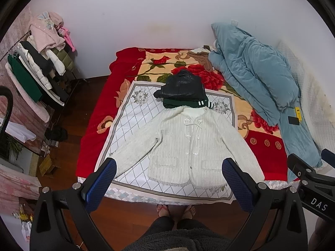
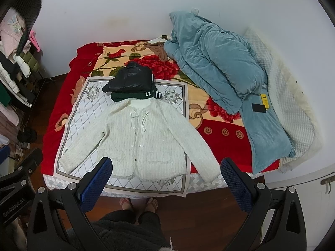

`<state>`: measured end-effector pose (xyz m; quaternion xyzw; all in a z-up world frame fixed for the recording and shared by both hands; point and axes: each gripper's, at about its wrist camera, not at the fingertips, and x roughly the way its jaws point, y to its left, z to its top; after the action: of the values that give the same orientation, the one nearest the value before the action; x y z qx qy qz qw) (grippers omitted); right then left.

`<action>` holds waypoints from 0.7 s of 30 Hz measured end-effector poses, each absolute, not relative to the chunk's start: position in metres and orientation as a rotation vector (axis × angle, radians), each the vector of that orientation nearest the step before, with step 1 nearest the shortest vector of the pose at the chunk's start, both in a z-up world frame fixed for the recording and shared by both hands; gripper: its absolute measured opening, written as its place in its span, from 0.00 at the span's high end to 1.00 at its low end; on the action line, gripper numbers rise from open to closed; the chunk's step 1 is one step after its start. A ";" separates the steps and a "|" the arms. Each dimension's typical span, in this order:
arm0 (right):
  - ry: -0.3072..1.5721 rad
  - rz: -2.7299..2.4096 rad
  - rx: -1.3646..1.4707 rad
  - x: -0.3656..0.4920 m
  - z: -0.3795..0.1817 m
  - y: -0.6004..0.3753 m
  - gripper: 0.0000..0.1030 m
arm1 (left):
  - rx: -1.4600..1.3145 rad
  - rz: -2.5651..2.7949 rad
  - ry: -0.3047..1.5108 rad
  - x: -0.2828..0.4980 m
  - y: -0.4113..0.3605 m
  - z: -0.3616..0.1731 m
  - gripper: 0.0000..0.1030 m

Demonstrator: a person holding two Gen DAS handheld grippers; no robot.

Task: Fold large clothes

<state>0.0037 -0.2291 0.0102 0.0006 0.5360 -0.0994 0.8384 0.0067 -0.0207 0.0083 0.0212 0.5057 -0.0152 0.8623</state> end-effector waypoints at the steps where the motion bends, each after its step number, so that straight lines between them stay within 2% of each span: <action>1: 1.132 -0.211 0.000 0.002 0.010 -0.229 0.00 | 0.045 -0.032 1.062 0.007 -0.022 0.009 0.00; 21: 1.132 -0.204 0.001 0.009 0.022 -0.228 0.00 | 0.040 -0.033 1.056 0.007 -0.022 0.010 0.00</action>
<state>0.0093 -0.2284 0.0216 0.0003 0.5354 -0.0966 0.8391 0.0068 -0.0217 0.0097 0.0193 0.5039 -0.0158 0.8634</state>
